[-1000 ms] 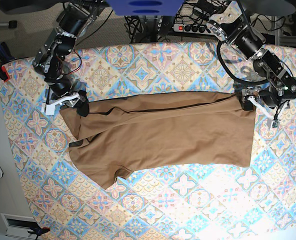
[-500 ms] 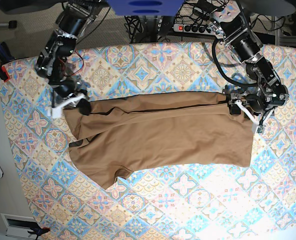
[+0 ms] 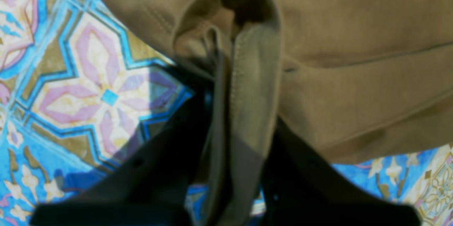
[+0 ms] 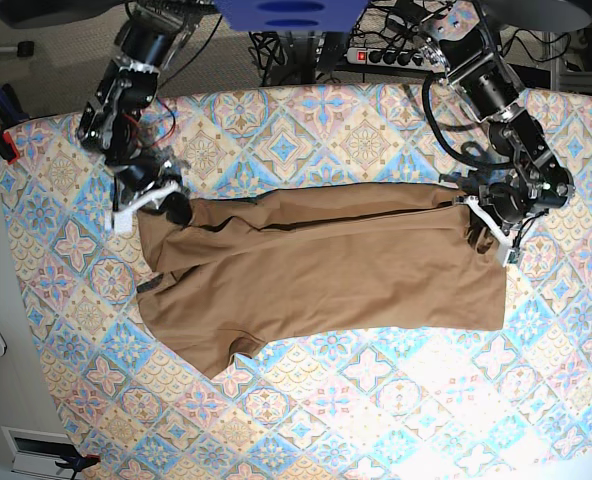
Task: Layout the t-shirt on the table in an organized manner, then fold the t-shirt properly
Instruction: 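Drag the folded shirt edge toward the robot with both grippers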
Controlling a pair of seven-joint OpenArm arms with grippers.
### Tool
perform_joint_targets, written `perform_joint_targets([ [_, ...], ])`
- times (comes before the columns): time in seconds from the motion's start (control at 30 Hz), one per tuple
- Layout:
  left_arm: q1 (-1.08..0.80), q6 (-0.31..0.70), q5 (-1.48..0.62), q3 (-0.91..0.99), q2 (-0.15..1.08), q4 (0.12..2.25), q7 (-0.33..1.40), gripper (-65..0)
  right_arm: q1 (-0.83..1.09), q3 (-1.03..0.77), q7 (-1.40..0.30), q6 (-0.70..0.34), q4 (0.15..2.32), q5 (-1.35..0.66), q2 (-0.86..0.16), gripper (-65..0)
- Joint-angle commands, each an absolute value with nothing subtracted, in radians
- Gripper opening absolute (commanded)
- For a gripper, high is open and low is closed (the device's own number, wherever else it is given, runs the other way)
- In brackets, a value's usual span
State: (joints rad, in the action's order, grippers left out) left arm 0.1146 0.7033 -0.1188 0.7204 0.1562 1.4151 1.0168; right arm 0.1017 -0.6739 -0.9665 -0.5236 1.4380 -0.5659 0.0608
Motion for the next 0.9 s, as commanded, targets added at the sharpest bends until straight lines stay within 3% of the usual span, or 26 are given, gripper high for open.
perform_joint_targets([
  [0.0, 0.11, 0.698, -0.094, 0.722, 0.17, 1.426, 1.044, -65.0, 0.107, -0.674, -0.96, -0.533, 1.454, -0.581, 0.054, -65.0],
  [0.4, -0.012, 0.698, -0.105, 0.725, 0.234, 1.432, 1.044, -65.0, 0.174, -0.68, -0.963, -0.533, 1.56, -0.582, 0.054, -65.0],
  [0.87, -0.136, 0.698, -0.099, 0.722, 0.294, 1.432, 1.044, -65.0, 0.251, -0.776, -1.086, -0.533, 1.676, -0.585, 0.054, -65.0],
])
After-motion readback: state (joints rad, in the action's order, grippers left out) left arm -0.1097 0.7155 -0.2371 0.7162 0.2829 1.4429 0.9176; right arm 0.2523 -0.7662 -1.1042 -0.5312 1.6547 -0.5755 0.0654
